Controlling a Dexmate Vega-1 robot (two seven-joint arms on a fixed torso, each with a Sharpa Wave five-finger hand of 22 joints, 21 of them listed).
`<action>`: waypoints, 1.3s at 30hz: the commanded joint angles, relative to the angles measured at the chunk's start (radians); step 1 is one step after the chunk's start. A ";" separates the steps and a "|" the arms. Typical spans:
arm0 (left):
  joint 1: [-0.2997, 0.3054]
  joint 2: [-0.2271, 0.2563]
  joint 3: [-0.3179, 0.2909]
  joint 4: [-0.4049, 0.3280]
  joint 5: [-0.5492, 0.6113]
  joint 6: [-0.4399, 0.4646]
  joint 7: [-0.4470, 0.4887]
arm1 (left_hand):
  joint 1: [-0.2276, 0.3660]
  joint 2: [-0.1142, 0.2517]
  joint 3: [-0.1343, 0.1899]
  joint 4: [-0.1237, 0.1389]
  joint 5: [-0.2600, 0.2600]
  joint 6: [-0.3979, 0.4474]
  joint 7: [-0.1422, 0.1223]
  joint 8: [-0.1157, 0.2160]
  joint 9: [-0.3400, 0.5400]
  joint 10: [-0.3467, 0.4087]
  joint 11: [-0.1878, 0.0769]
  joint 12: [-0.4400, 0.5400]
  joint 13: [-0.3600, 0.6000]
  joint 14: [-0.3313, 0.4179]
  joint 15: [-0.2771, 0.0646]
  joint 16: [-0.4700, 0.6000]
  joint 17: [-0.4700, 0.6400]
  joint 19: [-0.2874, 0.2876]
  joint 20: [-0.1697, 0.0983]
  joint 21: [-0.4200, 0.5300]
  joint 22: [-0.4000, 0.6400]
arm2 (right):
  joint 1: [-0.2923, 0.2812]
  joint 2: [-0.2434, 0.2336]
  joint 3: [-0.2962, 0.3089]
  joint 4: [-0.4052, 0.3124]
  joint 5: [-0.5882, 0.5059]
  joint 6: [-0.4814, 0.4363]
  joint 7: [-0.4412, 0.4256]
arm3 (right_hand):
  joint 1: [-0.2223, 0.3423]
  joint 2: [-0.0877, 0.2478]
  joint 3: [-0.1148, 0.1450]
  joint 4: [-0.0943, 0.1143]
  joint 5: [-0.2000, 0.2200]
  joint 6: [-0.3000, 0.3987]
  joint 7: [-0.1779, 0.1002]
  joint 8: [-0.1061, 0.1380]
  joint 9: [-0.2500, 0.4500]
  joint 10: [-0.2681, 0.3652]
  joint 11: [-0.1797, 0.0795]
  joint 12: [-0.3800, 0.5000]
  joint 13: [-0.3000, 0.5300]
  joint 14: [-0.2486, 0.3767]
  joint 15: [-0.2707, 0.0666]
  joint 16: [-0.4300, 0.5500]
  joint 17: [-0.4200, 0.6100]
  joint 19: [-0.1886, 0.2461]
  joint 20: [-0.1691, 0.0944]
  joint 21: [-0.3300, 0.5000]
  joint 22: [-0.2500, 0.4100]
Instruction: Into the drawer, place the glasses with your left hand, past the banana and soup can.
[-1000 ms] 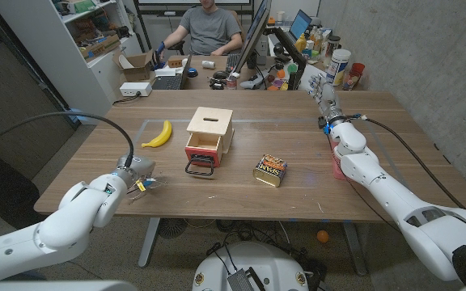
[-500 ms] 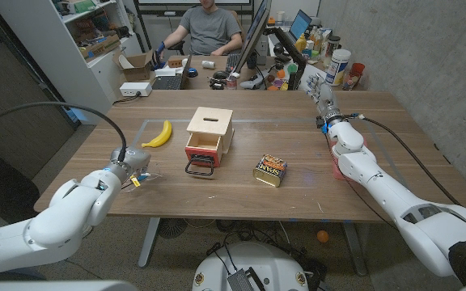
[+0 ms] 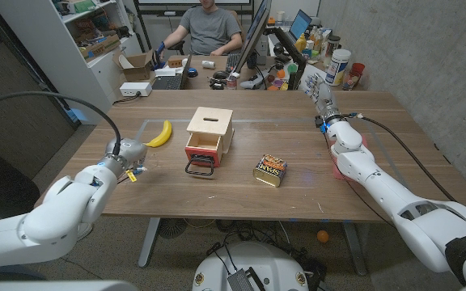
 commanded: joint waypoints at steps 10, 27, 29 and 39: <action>-0.019 0.009 0.032 0.005 -0.006 0.052 0.231 | 0.049 0.045 0.018 0.015 0.006 0.156 -0.011 -0.009 0.003 0.097 -0.088 -0.013 0.003 0.056 -0.058 -0.009 0.002 0.004 0.000 0.010 0.003 | 0.023 0.012 0.001 0.066 0.010 0.027 0.024 | -0.003 0.071 0.006 -0.002 -0.003 0.012 0.003 -0.003 0.002 0.011 0.002 0.001 0.003 0.009 0.001 0.000 -0.001 0.008 -0.020 0.001 0.003; -0.087 -0.125 0.125 0.056 0.090 0.050 0.477 | 0.052 0.043 0.019 0.014 0.005 0.165 -0.007 -0.016 0.003 0.105 -0.094 -0.020 0.004 0.066 -0.058 -0.009 0.004 0.012 -0.004 0.019 0.003 | 0.027 0.004 0.000 0.071 0.006 0.035 0.034 | -0.003 0.070 0.006 -0.002 -0.004 0.013 0.003 -0.003 0.003 0.012 0.000 0.001 0.003 0.011 0.001 0.000 -0.001 0.007 -0.020 0.001 0.003; -0.091 -0.139 0.125 0.059 0.092 0.043 0.493 | 0.052 0.043 0.019 0.015 0.005 0.165 -0.007 -0.017 0.003 0.106 -0.094 -0.021 0.004 0.066 -0.057 -0.010 0.004 0.012 -0.003 0.020 0.003 | 0.026 0.003 0.001 0.070 0.006 0.035 0.033 | -0.003 0.070 0.006 -0.002 -0.004 0.013 0.002 -0.003 0.003 0.012 0.000 0.001 0.003 0.011 0.001 0.000 -0.001 0.007 -0.020 0.001 0.003; -0.109 -0.237 0.125 0.101 0.123 -0.011 0.605 | 0.055 0.041 0.019 0.013 0.005 0.171 -0.004 -0.020 0.003 0.111 -0.095 -0.024 0.005 0.071 -0.059 -0.010 0.005 0.014 -0.004 0.024 0.003 | 0.021 -0.001 0.003 0.069 0.008 0.039 0.036 | -0.003 0.070 0.006 -0.002 -0.004 0.013 0.003 -0.003 0.003 0.012 0.000 0.001 0.003 0.013 0.000 0.000 -0.001 0.008 -0.020 0.001 0.003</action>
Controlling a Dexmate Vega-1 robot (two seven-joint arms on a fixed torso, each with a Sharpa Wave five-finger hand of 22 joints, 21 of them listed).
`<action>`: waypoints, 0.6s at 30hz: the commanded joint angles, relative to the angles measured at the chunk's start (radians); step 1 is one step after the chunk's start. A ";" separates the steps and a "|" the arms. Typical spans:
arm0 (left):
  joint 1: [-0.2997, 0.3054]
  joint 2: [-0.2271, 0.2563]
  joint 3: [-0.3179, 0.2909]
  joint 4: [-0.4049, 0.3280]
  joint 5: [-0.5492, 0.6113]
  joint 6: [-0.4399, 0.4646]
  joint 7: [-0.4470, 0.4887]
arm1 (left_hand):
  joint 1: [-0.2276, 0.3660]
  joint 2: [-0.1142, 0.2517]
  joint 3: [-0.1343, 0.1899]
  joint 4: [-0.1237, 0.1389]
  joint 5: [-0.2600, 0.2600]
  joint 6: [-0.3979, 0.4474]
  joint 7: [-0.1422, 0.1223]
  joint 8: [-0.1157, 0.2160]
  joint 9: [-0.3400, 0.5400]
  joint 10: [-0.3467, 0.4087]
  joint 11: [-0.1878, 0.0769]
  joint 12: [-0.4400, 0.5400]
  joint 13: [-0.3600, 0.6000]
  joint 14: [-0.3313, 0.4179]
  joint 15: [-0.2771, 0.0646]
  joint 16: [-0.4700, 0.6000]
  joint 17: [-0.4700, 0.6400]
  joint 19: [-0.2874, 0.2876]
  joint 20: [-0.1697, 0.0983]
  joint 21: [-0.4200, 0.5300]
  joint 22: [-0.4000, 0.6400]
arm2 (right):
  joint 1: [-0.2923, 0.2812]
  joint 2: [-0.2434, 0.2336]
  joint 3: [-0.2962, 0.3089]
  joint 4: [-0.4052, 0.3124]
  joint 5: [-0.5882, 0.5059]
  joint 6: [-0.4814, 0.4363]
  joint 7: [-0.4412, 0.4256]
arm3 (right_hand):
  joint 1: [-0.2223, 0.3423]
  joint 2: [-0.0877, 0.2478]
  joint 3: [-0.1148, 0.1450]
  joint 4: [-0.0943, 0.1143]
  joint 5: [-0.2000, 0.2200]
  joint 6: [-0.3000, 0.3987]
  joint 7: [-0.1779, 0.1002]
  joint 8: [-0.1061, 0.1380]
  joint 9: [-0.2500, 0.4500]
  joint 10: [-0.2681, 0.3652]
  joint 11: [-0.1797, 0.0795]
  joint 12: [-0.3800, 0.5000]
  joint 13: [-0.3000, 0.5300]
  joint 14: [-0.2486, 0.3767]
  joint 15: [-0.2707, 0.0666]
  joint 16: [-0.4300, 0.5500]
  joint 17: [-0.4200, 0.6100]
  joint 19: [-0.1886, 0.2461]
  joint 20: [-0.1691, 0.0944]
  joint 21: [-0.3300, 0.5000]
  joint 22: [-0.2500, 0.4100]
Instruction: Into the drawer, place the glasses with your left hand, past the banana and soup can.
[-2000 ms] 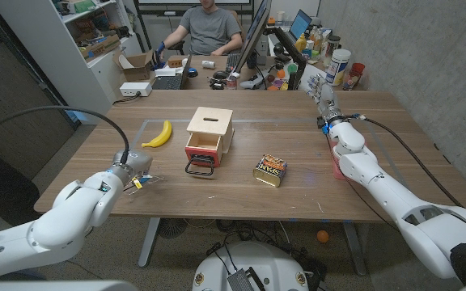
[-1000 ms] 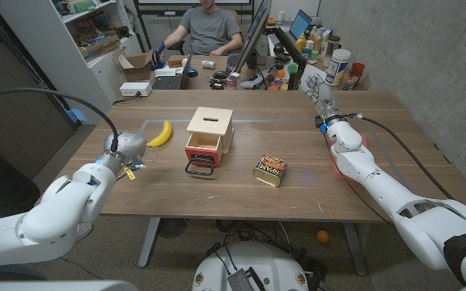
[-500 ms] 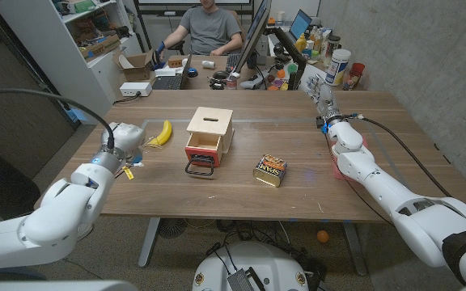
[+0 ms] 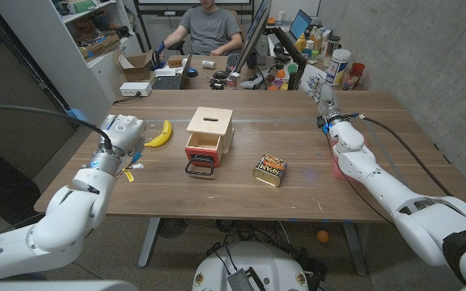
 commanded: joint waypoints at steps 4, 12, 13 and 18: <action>-0.029 -0.147 0.006 0.064 0.050 -0.079 0.188 | 0.046 0.050 0.021 0.012 0.008 0.156 0.000 -0.003 0.003 0.101 -0.089 -0.003 0.001 0.061 -0.049 0.005 0.005 0.009 0.001 0.007 0.003 | -0.007 -0.010 0.004 -0.007 0.001 0.004 0.003 | -0.003 0.070 0.006 -0.002 -0.004 0.008 -0.003 -0.003 0.003 0.012 0.000 0.001 0.003 0.013 0.001 0.000 -0.001 0.008 -0.020 0.001 0.003; -0.041 -0.217 -0.012 0.086 0.060 -0.125 0.234 | 0.045 0.050 0.020 0.013 0.007 0.158 0.006 -0.007 0.003 0.104 -0.089 -0.006 0.001 0.064 -0.048 0.005 0.006 0.010 0.001 0.010 0.003 | -0.012 -0.016 0.006 -0.017 0.001 0.002 0.002 | -0.003 0.070 0.007 -0.002 -0.004 0.009 -0.002 -0.003 0.003 0.012 0.000 0.001 0.003 0.016 0.000 0.001 -0.001 0.008 -0.020 0.001 0.003; -0.044 -0.227 -0.014 0.092 0.062 -0.135 0.247 | 0.045 0.050 0.020 0.014 0.007 0.159 0.006 -0.008 0.003 0.104 -0.088 -0.006 0.001 0.064 -0.047 0.004 0.005 0.010 0.001 0.010 0.003 | -0.012 -0.016 0.005 -0.017 0.001 0.003 0.004 | -0.003 0.070 0.007 -0.002 -0.004 0.009 -0.002 -0.003 0.003 0.012 0.000 0.000 0.003 0.015 0.000 0.001 -0.001 0.008 -0.020 0.001 0.003; -0.060 -0.268 -0.018 0.101 0.069 -0.155 0.250 | 0.045 0.049 0.020 0.014 0.007 0.161 0.005 -0.011 0.003 0.107 -0.088 -0.008 0.001 0.065 -0.048 0.003 0.005 0.010 0.001 0.012 0.003 | -0.014 -0.021 0.004 -0.027 -0.003 0.001 0.004 | -0.003 0.070 0.007 -0.002 -0.004 0.009 -0.003 -0.003 0.003 0.012 0.000 0.000 0.003 0.018 0.002 0.002 -0.001 0.008 -0.021 0.001 0.003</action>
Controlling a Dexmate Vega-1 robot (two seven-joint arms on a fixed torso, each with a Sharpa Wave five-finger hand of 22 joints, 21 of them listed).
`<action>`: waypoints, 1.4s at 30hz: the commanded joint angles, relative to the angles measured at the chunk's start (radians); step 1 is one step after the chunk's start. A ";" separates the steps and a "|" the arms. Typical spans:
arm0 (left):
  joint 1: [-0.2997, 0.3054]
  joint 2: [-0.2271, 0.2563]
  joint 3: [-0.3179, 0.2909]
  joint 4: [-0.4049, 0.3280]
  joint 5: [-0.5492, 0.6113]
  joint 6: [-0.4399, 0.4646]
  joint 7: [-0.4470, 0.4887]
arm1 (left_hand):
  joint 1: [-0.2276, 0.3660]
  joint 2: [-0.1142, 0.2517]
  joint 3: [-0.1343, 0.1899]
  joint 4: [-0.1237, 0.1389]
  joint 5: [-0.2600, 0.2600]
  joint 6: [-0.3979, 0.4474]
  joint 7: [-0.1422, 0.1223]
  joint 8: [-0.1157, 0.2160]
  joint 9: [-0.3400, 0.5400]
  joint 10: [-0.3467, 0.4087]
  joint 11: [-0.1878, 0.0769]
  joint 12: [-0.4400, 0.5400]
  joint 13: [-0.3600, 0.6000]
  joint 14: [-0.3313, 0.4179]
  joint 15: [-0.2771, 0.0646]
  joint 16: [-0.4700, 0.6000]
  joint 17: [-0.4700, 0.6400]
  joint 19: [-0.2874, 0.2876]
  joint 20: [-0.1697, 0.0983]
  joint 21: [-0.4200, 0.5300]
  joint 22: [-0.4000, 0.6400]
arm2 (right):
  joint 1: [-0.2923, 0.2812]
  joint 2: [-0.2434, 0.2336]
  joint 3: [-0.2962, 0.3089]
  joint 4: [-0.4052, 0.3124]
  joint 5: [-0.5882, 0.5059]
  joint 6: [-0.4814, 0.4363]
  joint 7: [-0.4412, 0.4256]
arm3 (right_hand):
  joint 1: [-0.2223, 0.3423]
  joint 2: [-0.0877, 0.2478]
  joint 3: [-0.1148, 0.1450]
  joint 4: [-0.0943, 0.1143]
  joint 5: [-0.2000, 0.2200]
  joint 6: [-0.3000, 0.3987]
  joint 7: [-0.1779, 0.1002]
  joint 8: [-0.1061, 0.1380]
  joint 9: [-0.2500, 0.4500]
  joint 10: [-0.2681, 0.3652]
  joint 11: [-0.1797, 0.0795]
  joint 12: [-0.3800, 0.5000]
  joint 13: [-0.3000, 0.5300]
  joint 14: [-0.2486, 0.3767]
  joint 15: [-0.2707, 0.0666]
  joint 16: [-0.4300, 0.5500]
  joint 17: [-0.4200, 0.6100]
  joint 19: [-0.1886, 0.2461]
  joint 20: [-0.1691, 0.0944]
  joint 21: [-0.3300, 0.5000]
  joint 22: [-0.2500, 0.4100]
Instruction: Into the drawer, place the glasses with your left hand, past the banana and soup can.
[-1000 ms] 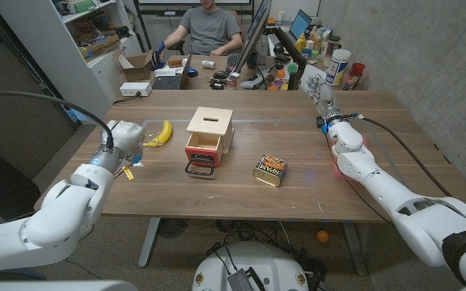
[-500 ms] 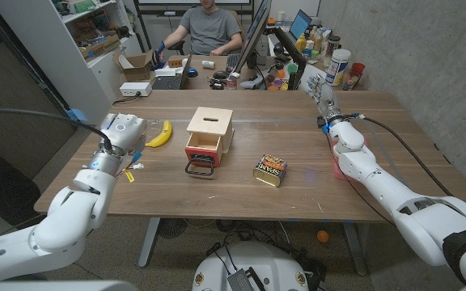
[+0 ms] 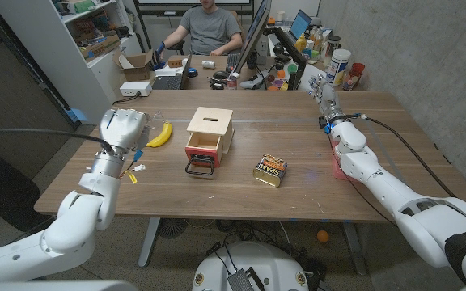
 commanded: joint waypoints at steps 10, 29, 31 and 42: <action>-0.041 -0.200 -0.064 0.079 -0.031 -0.176 0.169 | 0.045 0.049 0.020 0.015 0.004 0.110 0.010 -0.002 0.005 0.068 -0.062 -0.009 0.003 0.056 -0.050 -0.004 0.002 0.008 0.000 0.008 0.002 | -0.016 -0.020 0.001 -0.043 -0.005 -0.006 0.002 | -0.002 0.070 0.007 -0.002 -0.004 0.011 -0.003 -0.002 0.003 0.012 0.000 0.000 0.003 0.009 0.003 0.001 -0.001 0.008 -0.020 0.000 0.003; -0.101 -0.376 -0.126 0.209 -0.256 -0.482 0.312 | 0.046 0.047 0.022 0.015 0.002 0.119 0.014 -0.014 0.005 0.077 -0.063 -0.017 0.003 0.062 -0.049 -0.006 0.003 0.004 0.003 0.015 0.002 | -0.025 -0.030 0.004 -0.065 -0.005 0.012 0.021 | -0.002 0.070 0.009 -0.003 -0.004 0.017 -0.004 -0.001 0.003 0.024 0.003 0.004 0.004 0.015 0.003 0.002 -0.001 0.009 -0.021 0.000 0.003; -0.114 -0.389 -0.129 0.224 -0.284 -0.516 0.312 | 0.047 0.047 0.022 0.015 0.002 0.118 0.017 -0.016 0.006 0.078 -0.063 -0.018 0.003 0.062 -0.049 -0.006 0.003 0.003 0.003 0.016 0.002 | -0.025 -0.029 0.002 -0.066 -0.006 0.015 0.027 | -0.002 0.070 0.009 -0.003 -0.004 0.017 -0.003 -0.001 0.003 0.023 0.000 0.003 0.004 0.015 0.003 0.001 -0.001 0.009 -0.021 0.000 0.003; -0.195 -0.435 -0.131 0.292 -0.438 -0.667 0.245 | 0.048 0.047 0.023 0.015 0.002 0.118 0.015 -0.025 0.006 0.076 -0.060 -0.025 0.003 0.062 -0.048 -0.009 0.003 -0.003 0.006 0.018 0.002 | -0.027 -0.036 -0.003 -0.088 -0.016 0.034 0.045 | -0.002 0.070 0.009 -0.003 -0.004 0.018 -0.004 -0.001 0.003 0.025 0.002 0.003 0.004 0.016 0.003 0.001 -0.002 0.008 -0.022 0.000 0.003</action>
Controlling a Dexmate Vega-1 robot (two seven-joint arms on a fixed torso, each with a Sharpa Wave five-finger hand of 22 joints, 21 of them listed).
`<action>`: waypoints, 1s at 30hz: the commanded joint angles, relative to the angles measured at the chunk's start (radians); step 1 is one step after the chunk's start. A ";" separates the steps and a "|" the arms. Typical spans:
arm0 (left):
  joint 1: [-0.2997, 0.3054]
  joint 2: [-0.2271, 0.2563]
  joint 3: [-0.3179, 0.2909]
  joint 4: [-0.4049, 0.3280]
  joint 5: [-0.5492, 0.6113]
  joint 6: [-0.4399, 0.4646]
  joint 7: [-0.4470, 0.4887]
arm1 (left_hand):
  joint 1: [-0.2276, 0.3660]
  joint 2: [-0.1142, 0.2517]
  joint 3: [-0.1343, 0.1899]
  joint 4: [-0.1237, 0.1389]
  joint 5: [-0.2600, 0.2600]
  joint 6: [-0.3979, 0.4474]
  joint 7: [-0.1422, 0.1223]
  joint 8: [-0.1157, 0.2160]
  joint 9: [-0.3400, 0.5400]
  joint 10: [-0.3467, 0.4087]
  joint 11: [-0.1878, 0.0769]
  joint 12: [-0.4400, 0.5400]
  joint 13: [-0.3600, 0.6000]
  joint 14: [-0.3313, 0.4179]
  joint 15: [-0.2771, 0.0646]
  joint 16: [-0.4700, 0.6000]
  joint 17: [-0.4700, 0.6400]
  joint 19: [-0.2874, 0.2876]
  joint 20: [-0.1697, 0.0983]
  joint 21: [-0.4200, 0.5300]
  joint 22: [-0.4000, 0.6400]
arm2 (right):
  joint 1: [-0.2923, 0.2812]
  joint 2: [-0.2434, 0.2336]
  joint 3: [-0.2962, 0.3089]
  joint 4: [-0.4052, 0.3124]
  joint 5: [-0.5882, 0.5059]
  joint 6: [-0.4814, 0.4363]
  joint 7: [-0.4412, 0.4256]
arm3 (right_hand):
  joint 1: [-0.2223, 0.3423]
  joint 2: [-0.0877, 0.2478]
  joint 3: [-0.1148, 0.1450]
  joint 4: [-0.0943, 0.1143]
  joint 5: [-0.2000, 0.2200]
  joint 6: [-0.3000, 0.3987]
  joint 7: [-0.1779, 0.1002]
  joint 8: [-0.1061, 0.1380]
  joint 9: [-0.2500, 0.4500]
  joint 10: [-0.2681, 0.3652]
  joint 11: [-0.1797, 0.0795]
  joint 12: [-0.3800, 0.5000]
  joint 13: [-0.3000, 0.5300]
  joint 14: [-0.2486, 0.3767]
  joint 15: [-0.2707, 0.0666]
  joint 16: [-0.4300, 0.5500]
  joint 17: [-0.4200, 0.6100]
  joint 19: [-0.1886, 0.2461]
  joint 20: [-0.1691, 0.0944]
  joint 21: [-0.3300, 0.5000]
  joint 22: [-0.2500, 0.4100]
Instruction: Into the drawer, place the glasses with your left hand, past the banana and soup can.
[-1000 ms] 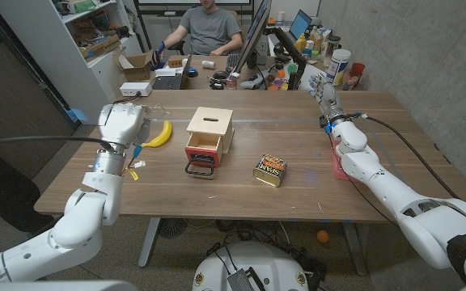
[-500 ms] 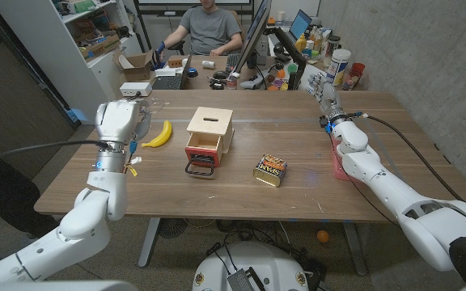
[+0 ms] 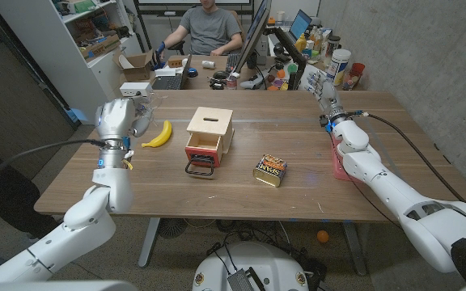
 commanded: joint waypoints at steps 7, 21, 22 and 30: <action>-0.110 -0.055 -0.009 0.093 -0.265 -0.248 -0.142 | 0.042 0.053 0.024 0.016 0.006 0.117 0.016 -0.009 0.006 0.070 -0.058 -0.006 0.003 0.059 -0.049 -0.002 0.001 -0.007 0.007 0.008 0.002 | -0.006 -0.010 -0.002 -0.019 -0.006 0.032 0.027 | -0.001 0.070 0.005 0.001 -0.004 0.008 -0.004 -0.001 0.003 0.009 -0.003 0.003 0.004 0.014 0.000 0.002 0.003 0.007 -0.023 -0.001 0.003; -0.195 -0.034 0.009 0.163 -0.464 -0.409 -0.349 | 0.038 0.055 0.024 0.019 0.007 0.114 0.012 -0.020 0.007 0.063 -0.055 -0.015 0.004 0.049 -0.047 -0.008 0.001 -0.019 0.009 0.010 0.002 | 0.007 -0.007 -0.006 0.001 -0.007 0.049 0.054 | -0.001 0.069 0.005 0.001 -0.004 0.011 -0.003 0.000 0.003 0.010 -0.003 0.003 0.004 0.017 0.002 0.002 0.003 0.006 -0.024 -0.001 0.003; -0.200 -0.032 0.014 0.165 -0.466 -0.413 -0.356 | 0.037 0.056 0.024 0.019 0.007 0.115 0.012 -0.020 0.007 0.065 -0.056 -0.015 0.004 0.049 -0.047 -0.008 0.001 -0.019 0.010 0.010 0.002 | 0.009 -0.007 -0.006 0.002 -0.008 0.050 0.055 | -0.001 0.068 0.005 0.001 -0.004 0.011 -0.003 0.000 0.003 0.010 -0.003 0.003 0.004 0.017 0.002 0.001 0.003 0.006 -0.023 -0.001 0.003; -0.226 -0.028 0.037 0.159 -0.479 -0.425 -0.392 | 0.039 0.056 0.025 0.019 0.007 0.116 0.013 -0.023 0.008 0.066 -0.055 -0.016 0.004 0.047 -0.049 -0.009 0.001 -0.022 0.010 0.012 0.002 | 0.021 -0.004 -0.004 0.023 -0.003 0.063 0.071 | -0.001 0.068 0.005 0.001 -0.004 0.012 -0.003 0.000 0.003 0.010 -0.003 0.002 0.004 0.020 0.003 0.002 0.003 0.006 -0.024 -0.001 0.003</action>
